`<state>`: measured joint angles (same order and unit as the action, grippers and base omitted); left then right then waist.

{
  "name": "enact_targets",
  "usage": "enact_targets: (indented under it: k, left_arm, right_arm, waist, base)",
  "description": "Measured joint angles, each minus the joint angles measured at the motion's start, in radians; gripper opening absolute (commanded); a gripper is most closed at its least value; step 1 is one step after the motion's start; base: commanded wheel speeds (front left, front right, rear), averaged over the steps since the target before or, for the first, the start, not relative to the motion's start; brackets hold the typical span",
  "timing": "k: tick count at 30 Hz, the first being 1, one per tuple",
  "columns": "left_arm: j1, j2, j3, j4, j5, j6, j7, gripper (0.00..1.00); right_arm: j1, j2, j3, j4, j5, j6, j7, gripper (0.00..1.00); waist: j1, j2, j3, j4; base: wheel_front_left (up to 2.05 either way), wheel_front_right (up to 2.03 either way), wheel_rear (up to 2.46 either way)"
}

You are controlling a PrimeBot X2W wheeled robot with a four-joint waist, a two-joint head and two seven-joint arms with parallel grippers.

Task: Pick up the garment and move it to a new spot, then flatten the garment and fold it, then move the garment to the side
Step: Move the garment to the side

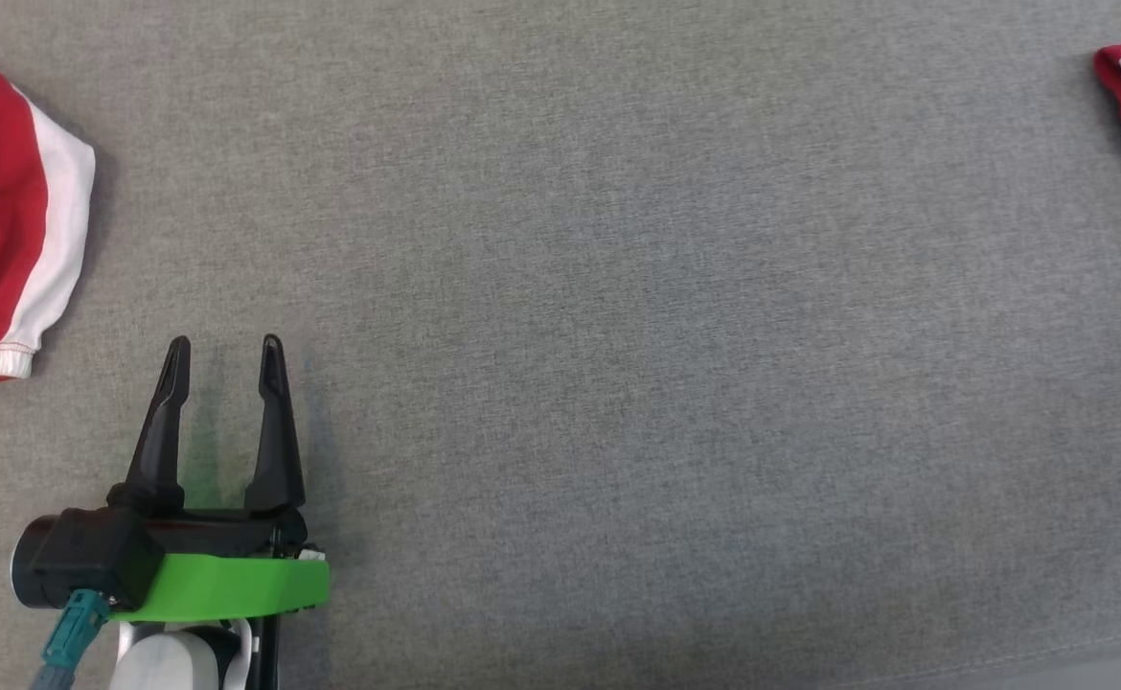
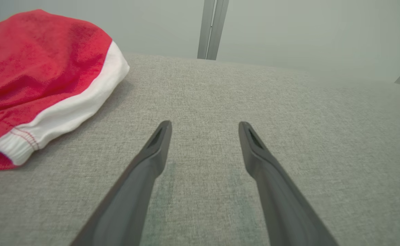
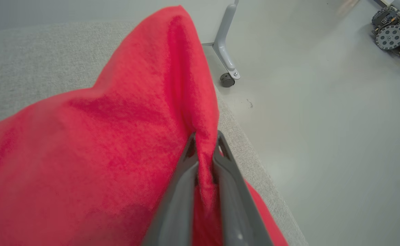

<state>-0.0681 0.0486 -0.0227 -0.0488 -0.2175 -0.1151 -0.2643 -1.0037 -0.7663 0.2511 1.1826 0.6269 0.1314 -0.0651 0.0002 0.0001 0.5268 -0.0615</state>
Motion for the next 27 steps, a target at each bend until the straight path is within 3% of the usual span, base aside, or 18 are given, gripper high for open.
enact_targets:
  k: [1,2,3,4,12,17,22,27]
  left_arm:
    - [0.0,0.0,0.001,-0.001,-0.002,0.0,0.0,1.0]
    - [0.001,0.0,0.001,-0.001,-0.006,0.0,0.0,1.0]
    - [0.001,0.0,0.001,0.0,-0.008,0.0,0.0,1.0]
    - [0.001,0.0,0.0,0.0,-0.011,0.001,0.0,1.0]
    - [-0.023,0.0,-0.011,0.006,-0.023,0.02,0.0,1.0]
    - [-0.024,0.0,-0.009,0.02,-0.04,0.028,0.0,1.0]
    - [0.003,0.0,0.013,0.052,-0.059,0.039,0.0,1.0]
    - [0.07,0.0,0.04,0.104,-0.093,0.045,0.0,1.0]
  right_arm:
    - [-0.013,-0.001,-0.001,0.021,-0.01,0.0,-0.007,0.0]
    - [-0.022,0.0,0.0,0.036,-0.022,0.0,-0.007,0.31]
    - [-0.027,0.001,0.001,0.047,-0.029,0.0,-0.01,0.5]
    - [-0.035,0.0,0.004,0.057,-0.044,0.0,-0.022,1.0]
    - [-0.114,0.009,-0.018,0.091,-0.123,0.0,-0.147,1.0]
    - [-0.11,0.08,-0.045,0.009,-0.139,0.0,-0.194,1.0]
    - [0.065,0.146,-0.191,-0.34,-0.217,0.0,-0.198,1.0]
    - [0.395,0.346,-0.333,-0.654,-0.329,0.0,-0.198,1.0]
  waist:
    - [0.0,0.0,0.009,0.007]
    - [0.0,0.0,0.016,0.014]
    - [0.0,0.0,0.021,0.018]
    - [0.0,0.0,0.027,0.023]
    - [0.0,0.0,0.037,0.012]
    - [0.0,0.0,-0.006,-0.004]
    - [-0.0001,0.0,-0.082,-0.021]
    - [-0.0002,0.0,-0.183,-0.03]
  base:
    - [0.0,0.0,0.0]
    - [0.0,0.0,0.0]
    - [0.0,0.0,0.0]
    - [0.0,0.0,0.0]
    - [0.0,0.0,0.0]
    - [0.0,0.0,0.0]
    - [0.0,0.0,0.0]
    - [0.0,0.0,0.0]
